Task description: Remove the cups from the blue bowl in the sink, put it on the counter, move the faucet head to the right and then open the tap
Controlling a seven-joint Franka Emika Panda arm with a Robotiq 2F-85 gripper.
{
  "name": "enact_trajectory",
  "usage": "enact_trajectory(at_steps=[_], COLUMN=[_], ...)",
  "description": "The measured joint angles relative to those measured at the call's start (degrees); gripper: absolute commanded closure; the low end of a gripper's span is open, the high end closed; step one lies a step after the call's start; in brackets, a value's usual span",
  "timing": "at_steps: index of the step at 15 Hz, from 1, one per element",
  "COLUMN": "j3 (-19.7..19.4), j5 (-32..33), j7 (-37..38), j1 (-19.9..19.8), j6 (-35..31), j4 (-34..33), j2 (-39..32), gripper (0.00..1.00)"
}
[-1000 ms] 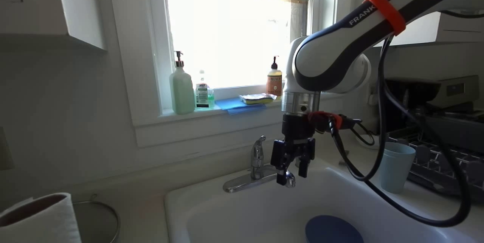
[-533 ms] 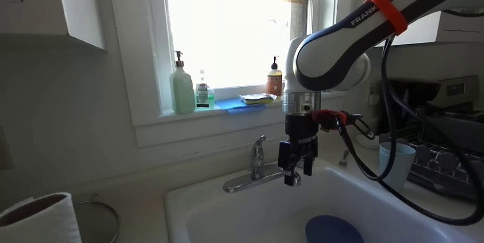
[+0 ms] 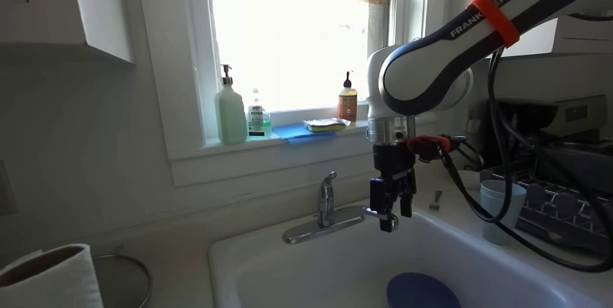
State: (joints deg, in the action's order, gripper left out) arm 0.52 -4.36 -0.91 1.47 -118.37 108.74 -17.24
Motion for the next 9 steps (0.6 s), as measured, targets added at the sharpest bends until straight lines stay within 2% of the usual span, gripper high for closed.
enact_trajectory(at_steps=[9], j3=[-1.9], j5=[3.7], j7=[-1.9], j1=[-1.6], j6=[0.8], j4=[0.6], j2=[0.2], gripper=[0.00])
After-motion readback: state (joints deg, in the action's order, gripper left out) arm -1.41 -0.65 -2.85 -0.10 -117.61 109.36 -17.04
